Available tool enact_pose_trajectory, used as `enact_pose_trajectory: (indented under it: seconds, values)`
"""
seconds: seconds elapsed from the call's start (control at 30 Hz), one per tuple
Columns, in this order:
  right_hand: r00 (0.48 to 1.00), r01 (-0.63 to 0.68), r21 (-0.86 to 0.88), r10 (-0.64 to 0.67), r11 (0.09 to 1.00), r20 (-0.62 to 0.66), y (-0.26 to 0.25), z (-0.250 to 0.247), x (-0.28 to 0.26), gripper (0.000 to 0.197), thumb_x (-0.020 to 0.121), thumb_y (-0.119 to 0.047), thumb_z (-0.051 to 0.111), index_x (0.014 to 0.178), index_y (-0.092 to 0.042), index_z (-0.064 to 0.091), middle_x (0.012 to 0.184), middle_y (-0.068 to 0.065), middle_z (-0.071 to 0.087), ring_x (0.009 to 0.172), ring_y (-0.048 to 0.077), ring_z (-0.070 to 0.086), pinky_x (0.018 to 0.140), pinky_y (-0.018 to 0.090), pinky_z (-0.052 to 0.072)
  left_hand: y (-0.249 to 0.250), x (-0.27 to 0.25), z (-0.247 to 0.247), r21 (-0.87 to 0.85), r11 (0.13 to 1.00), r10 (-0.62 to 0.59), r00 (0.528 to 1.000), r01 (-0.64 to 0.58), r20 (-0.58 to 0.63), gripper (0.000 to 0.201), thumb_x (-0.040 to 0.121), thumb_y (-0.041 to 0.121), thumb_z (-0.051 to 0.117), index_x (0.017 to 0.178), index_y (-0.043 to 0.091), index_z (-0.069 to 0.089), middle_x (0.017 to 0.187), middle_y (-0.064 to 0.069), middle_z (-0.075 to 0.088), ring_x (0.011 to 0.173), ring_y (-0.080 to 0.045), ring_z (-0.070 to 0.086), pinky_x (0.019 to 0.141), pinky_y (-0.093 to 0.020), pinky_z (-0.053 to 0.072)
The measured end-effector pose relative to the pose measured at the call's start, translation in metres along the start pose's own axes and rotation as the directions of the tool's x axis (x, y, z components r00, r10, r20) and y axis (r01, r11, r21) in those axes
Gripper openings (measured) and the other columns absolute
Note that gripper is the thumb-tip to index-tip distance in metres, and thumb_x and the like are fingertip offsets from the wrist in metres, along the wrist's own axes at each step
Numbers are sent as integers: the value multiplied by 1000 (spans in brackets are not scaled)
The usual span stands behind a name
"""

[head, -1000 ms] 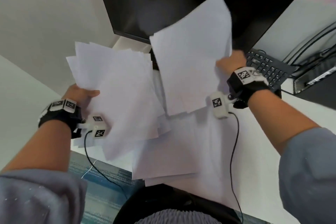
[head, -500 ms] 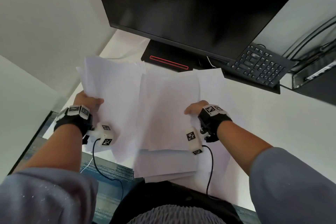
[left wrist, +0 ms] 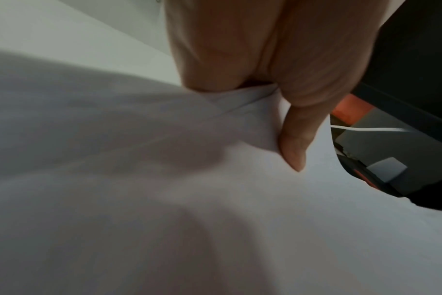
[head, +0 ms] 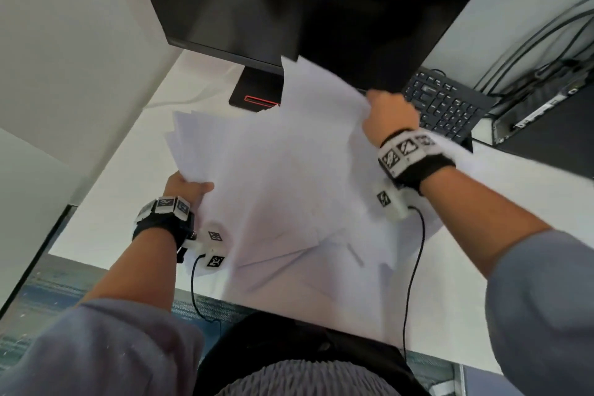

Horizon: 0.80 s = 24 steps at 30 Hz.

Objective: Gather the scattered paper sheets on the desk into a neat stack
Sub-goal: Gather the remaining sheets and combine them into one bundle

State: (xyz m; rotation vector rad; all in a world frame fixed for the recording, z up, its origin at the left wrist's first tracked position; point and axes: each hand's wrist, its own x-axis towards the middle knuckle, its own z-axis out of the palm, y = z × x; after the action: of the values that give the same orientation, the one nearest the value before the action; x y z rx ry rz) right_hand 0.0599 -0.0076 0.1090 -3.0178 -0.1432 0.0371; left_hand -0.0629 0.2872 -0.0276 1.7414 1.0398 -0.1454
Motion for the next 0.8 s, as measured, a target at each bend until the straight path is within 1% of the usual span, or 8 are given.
enact_pose_trajectory:
  seconds: [0.13,0.23,0.37,0.43,0.47,0.57,0.67,0.8]
  values:
    - [980,63,37,-55,997,-189,4,-50,23,33,85,-2,42,112,-12,57,112,23,60,106,42,56,82,43,46,10,-3,12,31,1000,-1,1000,0,23,50,79,3,72,126,-3,56,127,-19,60,116,-35,56,88,-33,41]
    - [969,57,274,13,960,-247,16,-71,42,44,82,-1,41,118,-15,60,117,21,62,110,39,56,84,38,45,11,-5,16,56,998,-9,999,6,45,49,79,4,72,125,-4,56,127,-20,59,116,-36,56,87,-33,41]
    - [959,-16,644,194,765,-206,27,-78,53,44,79,0,48,119,-13,61,101,6,62,90,14,60,72,18,42,9,-8,18,80,997,-32,995,25,97,46,80,5,72,123,-2,58,125,-18,61,115,-34,57,88,-33,41]
    - [957,-42,792,251,609,-142,26,-79,49,32,82,7,50,107,-8,60,88,4,56,74,4,56,55,9,42,9,-11,18,86,996,-43,989,31,139,46,80,8,73,124,1,59,125,-16,62,116,-32,57,94,-34,42]
    - [962,-69,812,255,580,-100,25,-79,48,26,84,7,51,105,-6,60,87,3,55,78,6,57,51,5,40,9,-12,17,76,996,-59,987,47,151,47,80,10,73,124,3,59,125,-15,62,117,-31,57,97,-36,41]
    - [971,-206,777,221,595,89,26,-60,44,20,86,-3,58,83,-21,50,89,2,52,98,24,58,70,18,46,12,-17,15,-2,997,-78,980,79,185,56,83,34,70,131,8,54,124,-9,60,122,-30,53,97,-36,39]
    - [933,-360,681,231,638,277,28,-16,40,24,84,-9,63,107,-8,59,107,11,58,113,35,58,85,35,45,10,-12,9,-79,969,-201,936,233,288,101,58,86,57,137,24,50,136,0,53,128,-27,48,107,-42,33]
    - [867,-448,489,230,749,442,20,55,15,34,86,-6,58,119,3,57,123,20,60,113,34,58,78,32,44,-2,7,7,-337,867,-235,898,366,371,96,46,88,60,116,22,68,107,-10,73,100,-30,68,94,-41,48]
